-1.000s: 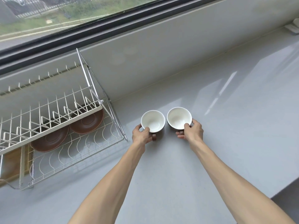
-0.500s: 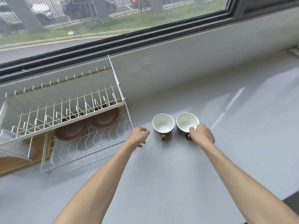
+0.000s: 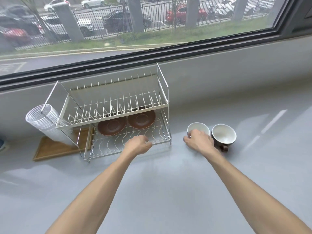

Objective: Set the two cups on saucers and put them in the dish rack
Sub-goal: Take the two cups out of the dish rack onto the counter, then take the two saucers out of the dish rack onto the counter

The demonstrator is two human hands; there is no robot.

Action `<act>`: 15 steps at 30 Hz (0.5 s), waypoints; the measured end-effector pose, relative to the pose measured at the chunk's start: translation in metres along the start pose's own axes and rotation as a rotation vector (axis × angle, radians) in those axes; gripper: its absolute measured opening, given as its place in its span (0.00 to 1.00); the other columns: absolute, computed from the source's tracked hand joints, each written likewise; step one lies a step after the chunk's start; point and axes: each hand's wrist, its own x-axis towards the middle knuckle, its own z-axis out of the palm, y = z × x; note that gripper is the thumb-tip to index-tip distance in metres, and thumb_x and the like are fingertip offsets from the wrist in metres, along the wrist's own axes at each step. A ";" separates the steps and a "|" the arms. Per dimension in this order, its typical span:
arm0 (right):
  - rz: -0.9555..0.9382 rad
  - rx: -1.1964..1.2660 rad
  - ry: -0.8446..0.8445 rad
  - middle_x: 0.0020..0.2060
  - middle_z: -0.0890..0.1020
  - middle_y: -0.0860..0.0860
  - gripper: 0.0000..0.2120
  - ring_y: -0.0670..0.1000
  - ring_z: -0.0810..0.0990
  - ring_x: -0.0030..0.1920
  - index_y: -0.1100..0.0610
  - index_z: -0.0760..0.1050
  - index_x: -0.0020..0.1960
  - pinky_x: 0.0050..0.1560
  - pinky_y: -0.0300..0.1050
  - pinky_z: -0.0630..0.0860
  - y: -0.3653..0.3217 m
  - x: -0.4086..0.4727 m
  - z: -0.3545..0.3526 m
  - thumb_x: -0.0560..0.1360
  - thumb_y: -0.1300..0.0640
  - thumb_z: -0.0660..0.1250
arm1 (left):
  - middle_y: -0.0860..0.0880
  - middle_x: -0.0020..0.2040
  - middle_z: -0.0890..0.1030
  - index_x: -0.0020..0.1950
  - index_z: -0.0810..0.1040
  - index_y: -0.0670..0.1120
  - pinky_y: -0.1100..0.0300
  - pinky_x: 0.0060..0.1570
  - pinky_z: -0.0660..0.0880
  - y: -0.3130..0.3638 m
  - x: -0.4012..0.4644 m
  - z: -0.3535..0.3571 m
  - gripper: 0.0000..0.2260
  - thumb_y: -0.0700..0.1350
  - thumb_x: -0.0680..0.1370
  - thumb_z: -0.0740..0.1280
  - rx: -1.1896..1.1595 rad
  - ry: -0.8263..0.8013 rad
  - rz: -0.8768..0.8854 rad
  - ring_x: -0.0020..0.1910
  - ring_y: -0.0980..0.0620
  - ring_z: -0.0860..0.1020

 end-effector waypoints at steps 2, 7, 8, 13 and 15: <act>-0.042 -0.001 -0.012 0.59 0.83 0.59 0.18 0.63 0.80 0.62 0.58 0.80 0.62 0.55 0.51 0.72 -0.023 -0.002 0.006 0.77 0.52 0.60 | 0.47 0.67 0.79 0.69 0.76 0.55 0.52 0.61 0.74 -0.019 -0.002 -0.007 0.20 0.57 0.78 0.59 0.021 0.021 -0.032 0.64 0.43 0.77; -0.121 0.027 -0.008 0.58 0.85 0.58 0.17 0.64 0.81 0.60 0.56 0.81 0.58 0.51 0.50 0.74 -0.070 0.000 0.025 0.77 0.50 0.60 | 0.46 0.63 0.81 0.61 0.79 0.52 0.53 0.60 0.74 -0.057 0.005 -0.019 0.17 0.55 0.78 0.60 -0.072 0.053 -0.104 0.63 0.41 0.78; -0.133 0.031 -0.011 0.57 0.85 0.58 0.16 0.64 0.81 0.60 0.55 0.81 0.58 0.50 0.50 0.73 -0.078 0.003 0.028 0.77 0.50 0.60 | 0.46 0.63 0.81 0.58 0.79 0.51 0.52 0.61 0.75 -0.062 0.009 -0.019 0.14 0.55 0.78 0.60 -0.126 0.071 -0.110 0.62 0.41 0.78; -0.140 0.104 -0.011 0.62 0.84 0.56 0.19 0.63 0.80 0.63 0.52 0.78 0.66 0.59 0.54 0.75 -0.111 0.019 0.039 0.78 0.49 0.61 | 0.47 0.64 0.80 0.71 0.74 0.51 0.48 0.61 0.78 -0.075 0.033 -0.018 0.22 0.54 0.78 0.63 -0.564 0.138 -0.192 0.60 0.44 0.80; -0.137 0.129 0.002 0.62 0.83 0.56 0.19 0.62 0.80 0.64 0.51 0.77 0.67 0.61 0.54 0.75 -0.121 0.029 0.043 0.79 0.48 0.61 | 0.47 0.62 0.80 0.74 0.71 0.47 0.50 0.54 0.81 -0.076 0.046 -0.013 0.24 0.52 0.78 0.63 -0.849 0.108 -0.249 0.54 0.46 0.82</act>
